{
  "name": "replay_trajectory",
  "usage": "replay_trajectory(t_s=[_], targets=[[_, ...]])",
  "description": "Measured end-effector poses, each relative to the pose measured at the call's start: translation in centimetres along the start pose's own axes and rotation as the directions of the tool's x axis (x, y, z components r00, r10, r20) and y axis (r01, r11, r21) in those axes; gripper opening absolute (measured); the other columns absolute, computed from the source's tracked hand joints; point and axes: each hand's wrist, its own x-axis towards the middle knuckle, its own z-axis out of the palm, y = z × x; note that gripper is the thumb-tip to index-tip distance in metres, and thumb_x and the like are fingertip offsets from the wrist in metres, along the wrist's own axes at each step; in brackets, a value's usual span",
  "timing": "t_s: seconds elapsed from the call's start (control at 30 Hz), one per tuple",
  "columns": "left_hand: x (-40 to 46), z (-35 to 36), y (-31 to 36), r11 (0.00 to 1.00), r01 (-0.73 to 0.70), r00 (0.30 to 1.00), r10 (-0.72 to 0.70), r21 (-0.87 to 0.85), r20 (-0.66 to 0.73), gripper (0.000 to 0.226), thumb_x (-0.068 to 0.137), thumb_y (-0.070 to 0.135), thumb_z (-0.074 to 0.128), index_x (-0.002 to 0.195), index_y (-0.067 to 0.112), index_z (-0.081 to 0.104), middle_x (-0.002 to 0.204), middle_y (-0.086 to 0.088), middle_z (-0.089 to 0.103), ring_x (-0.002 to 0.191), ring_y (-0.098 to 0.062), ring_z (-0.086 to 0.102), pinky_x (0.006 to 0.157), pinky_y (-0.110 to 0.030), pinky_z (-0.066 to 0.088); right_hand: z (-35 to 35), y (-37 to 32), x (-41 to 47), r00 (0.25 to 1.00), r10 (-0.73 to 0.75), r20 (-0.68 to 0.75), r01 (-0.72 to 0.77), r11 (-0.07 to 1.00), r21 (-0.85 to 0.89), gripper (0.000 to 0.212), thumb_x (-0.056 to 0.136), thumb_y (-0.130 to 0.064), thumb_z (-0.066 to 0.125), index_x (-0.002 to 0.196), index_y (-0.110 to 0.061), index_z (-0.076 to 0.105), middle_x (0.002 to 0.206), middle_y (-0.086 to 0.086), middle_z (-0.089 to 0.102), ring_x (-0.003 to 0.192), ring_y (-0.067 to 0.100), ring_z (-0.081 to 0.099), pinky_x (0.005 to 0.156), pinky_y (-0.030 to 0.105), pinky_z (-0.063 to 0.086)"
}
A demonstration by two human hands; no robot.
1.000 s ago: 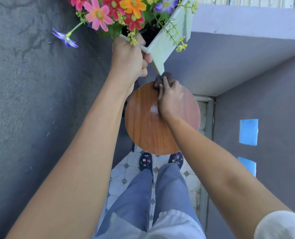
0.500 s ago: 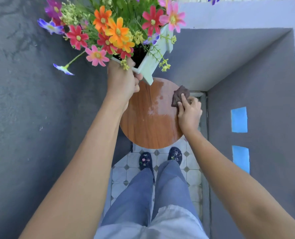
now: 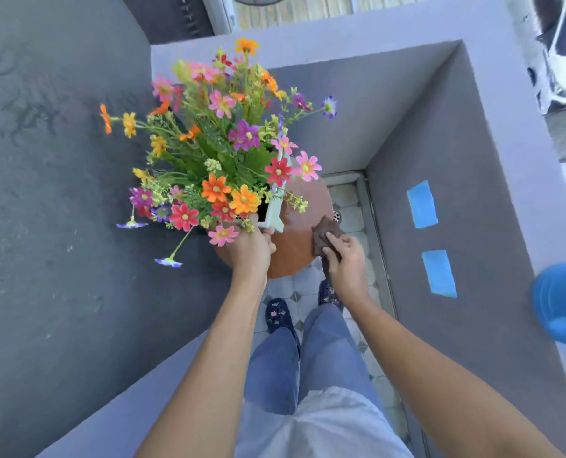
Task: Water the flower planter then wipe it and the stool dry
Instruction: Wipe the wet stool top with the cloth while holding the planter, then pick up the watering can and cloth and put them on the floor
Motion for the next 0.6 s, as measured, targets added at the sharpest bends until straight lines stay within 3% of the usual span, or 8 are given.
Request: replay_trajectory(t_s=[0.13,0.27,0.4,0.47,0.53,0.6], targets=[[-1.2,0.2,-2.2,0.997,0.067,0.997,-0.068,-0.037,-0.022,0.028,0.097,0.003,0.042,0.075,0.014,0.053,0.066,-0.007,0.053,0.050,-0.013,0.037,0.045,-0.024,0.024,-2.0,-2.2,-0.5,0.999,0.054,0.001,-0.054,0.993,0.104,0.028,0.093,-0.018,0.068,0.120,-0.015,0.072,0.112,0.006,0.058,0.099,0.021,0.059,0.091,0.033,0.049],[-1.9,0.9,-4.5,0.997,0.069,0.997,-0.070,-0.022,-0.027,0.040,0.091,-0.009,0.033,0.068,0.020,0.049,0.066,-0.008,0.052,0.049,-0.016,0.038,0.048,-0.028,0.025,-4.3,-4.0,-2.5,0.942,0.320,-0.103,-0.283,0.920,0.270,0.037,0.091,-0.022,0.070,0.127,-0.018,0.066,0.119,0.002,0.060,0.103,0.011,0.055,0.093,0.022,0.041],[-1.4,1.5,-6.9,0.996,0.088,0.996,-0.089,-0.015,-0.023,0.032,0.088,-0.011,0.038,0.073,0.017,0.044,0.077,-0.014,0.056,0.066,-0.023,0.045,0.049,-0.027,0.030,-7.1,-4.9,-6.4,0.878,0.457,-0.145,-0.364,0.832,0.419,0.036,0.090,-0.019,0.072,0.126,-0.021,0.065,0.119,-0.002,0.061,0.102,0.006,0.052,0.086,0.010,0.036],[-1.5,2.2,-7.7,0.996,0.089,0.995,-0.088,0.017,-0.047,0.020,0.081,-0.002,0.047,0.074,0.016,0.042,0.084,-0.020,0.058,0.072,-0.025,0.046,0.055,-0.031,0.033,-8.4,-5.2,-8.0,0.868,0.476,-0.141,-0.370,0.810,0.456,0.037,0.089,-0.019,0.073,0.125,-0.025,0.065,0.118,-0.006,0.060,0.103,0.005,0.053,0.088,0.012,0.036],[-1.7,2.9,-8.4,0.995,0.094,0.995,-0.093,0.037,-0.030,0.009,0.070,0.007,0.043,0.076,0.013,0.046,0.086,-0.020,0.059,0.074,-0.025,0.047,0.061,-0.035,0.035,-9.8,-5.5,-8.8,0.860,0.492,-0.138,-0.383,0.800,0.463,0.038,0.089,-0.021,0.073,0.125,-0.026,0.064,0.117,-0.006,0.060,0.106,0.006,0.053,0.092,0.018,0.036],[-1.3,3.4,-9.7,0.993,0.068,0.997,-0.070,0.101,0.017,0.021,0.066,0.004,0.039,0.079,0.003,0.055,0.082,-0.018,0.059,0.075,-0.026,0.050,0.065,-0.035,0.036,-11.1,-5.6,-9.3,0.862,0.484,-0.148,-0.371,0.804,0.465,0.038,0.088,-0.021,0.074,0.125,-0.026,0.064,0.118,-0.005,0.062,0.109,0.006,0.054,0.094,0.020,0.037]])
